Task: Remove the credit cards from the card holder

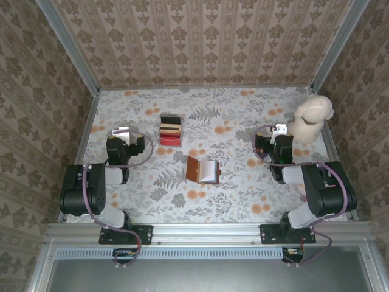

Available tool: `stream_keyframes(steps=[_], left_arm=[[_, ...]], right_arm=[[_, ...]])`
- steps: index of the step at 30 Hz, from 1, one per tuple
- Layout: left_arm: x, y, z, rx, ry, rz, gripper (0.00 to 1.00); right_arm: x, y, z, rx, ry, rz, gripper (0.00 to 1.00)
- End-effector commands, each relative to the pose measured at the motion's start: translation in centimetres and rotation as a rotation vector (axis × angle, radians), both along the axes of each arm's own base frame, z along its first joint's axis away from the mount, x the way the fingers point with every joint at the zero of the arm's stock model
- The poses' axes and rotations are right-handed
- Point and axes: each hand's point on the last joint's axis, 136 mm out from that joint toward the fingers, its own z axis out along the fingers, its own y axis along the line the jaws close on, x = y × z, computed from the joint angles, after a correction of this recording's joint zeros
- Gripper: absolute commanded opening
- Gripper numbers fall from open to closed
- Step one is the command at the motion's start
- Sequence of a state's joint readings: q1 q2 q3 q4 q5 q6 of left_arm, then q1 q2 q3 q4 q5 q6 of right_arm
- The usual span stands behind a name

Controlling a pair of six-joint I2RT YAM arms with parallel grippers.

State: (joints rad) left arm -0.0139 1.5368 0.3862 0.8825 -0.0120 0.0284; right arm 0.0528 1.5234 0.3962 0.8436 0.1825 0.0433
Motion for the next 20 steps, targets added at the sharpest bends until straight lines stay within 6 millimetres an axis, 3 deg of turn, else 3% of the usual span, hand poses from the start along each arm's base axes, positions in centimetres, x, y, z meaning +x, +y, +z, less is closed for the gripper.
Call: stream_keyframes(steps=[1, 20], left_arm=[[0.31, 0.07, 0.10, 0.029, 0.008, 0.005, 1.00], [0.36, -0.18, -0.01, 0.028, 0.014, -0.010, 1.00]], right_arm=[[0.34, 0.08, 0.46, -0.001, -0.025, 0.017, 1.00], [0.33, 0.00, 0.47, 0.011, -0.025, 0.022, 1.00]])
